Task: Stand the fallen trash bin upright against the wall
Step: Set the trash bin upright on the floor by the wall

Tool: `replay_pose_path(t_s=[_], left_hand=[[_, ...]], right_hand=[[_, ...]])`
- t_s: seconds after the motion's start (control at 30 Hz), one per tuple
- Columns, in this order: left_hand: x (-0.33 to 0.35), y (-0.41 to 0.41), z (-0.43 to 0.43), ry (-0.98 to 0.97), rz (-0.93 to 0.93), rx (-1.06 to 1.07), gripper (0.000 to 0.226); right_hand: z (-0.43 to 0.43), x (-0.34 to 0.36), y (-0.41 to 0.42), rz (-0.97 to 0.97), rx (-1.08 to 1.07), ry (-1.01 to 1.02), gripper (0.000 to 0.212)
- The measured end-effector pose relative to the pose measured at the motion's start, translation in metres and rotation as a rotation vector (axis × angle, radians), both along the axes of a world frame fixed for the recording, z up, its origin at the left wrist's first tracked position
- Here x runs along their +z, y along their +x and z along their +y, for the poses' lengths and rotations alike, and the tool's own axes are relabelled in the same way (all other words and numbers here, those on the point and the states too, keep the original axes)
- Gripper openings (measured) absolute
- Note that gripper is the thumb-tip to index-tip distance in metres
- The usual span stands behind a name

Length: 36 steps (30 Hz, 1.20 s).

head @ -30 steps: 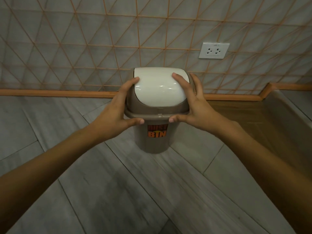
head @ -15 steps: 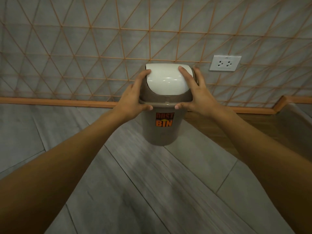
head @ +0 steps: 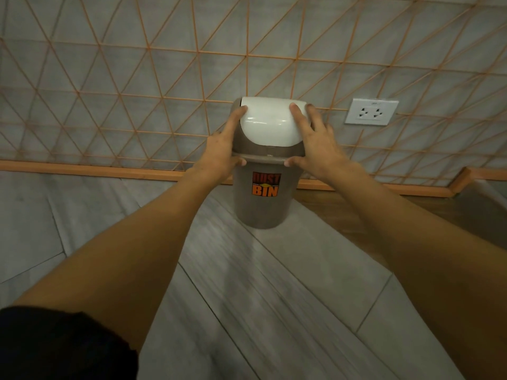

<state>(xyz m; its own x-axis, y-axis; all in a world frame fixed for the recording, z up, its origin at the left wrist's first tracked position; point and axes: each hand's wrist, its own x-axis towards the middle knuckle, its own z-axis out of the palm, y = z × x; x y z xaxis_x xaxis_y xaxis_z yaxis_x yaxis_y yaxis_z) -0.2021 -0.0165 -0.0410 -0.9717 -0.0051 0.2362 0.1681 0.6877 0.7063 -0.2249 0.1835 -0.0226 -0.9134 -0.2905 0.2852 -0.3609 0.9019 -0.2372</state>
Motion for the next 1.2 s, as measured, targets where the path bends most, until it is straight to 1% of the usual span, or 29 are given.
replay_pose_path(t_s=[0.27,0.4,0.5,0.57,0.67,0.73,0.87,0.97,1.03,1.13,1.2], left_hand=[[-0.005,0.000,-0.002,-0.015,-0.021,0.020,0.102],[0.000,-0.002,0.003,-0.014,-0.075,0.022,0.104],[0.011,-0.004,0.007,-0.085,-0.128,0.046,0.104],[0.019,-0.003,0.005,-0.145,-0.161,0.034,0.108],[0.032,-0.002,0.000,-0.253,-0.230,0.011,0.114],[0.040,0.000,-0.002,-0.337,-0.253,0.020,0.115],[0.048,0.007,-0.004,-0.427,-0.218,-0.015,0.113],[0.053,0.013,-0.011,-0.427,-0.174,-0.012,0.104],[0.058,0.019,-0.014,-0.450,-0.100,-0.002,0.096],[0.070,0.032,-0.015,-0.561,-0.017,0.011,0.086],[0.085,0.042,-0.016,-0.641,0.006,-0.014,0.082]], right_hand=[[-0.002,0.000,0.002,-0.025,-0.010,0.002,0.110],[-0.008,0.004,0.004,-0.045,-0.051,0.075,0.111],[-0.015,0.010,0.005,-0.052,-0.078,0.158,0.112],[-0.015,0.014,0.004,-0.079,-0.080,0.187,0.114],[-0.013,0.019,0.005,-0.156,-0.069,0.191,0.116],[-0.013,0.024,0.008,-0.199,-0.061,0.175,0.114],[-0.015,0.037,0.015,-0.186,-0.075,0.205,0.109],[-0.015,0.047,0.020,-0.128,-0.083,0.252,0.106],[-0.015,0.055,0.025,-0.092,-0.097,0.304,0.104],[-0.013,0.065,0.035,-0.076,-0.117,0.359,0.101],[-0.015,0.078,0.044,-0.096,-0.115,0.374,0.097]])
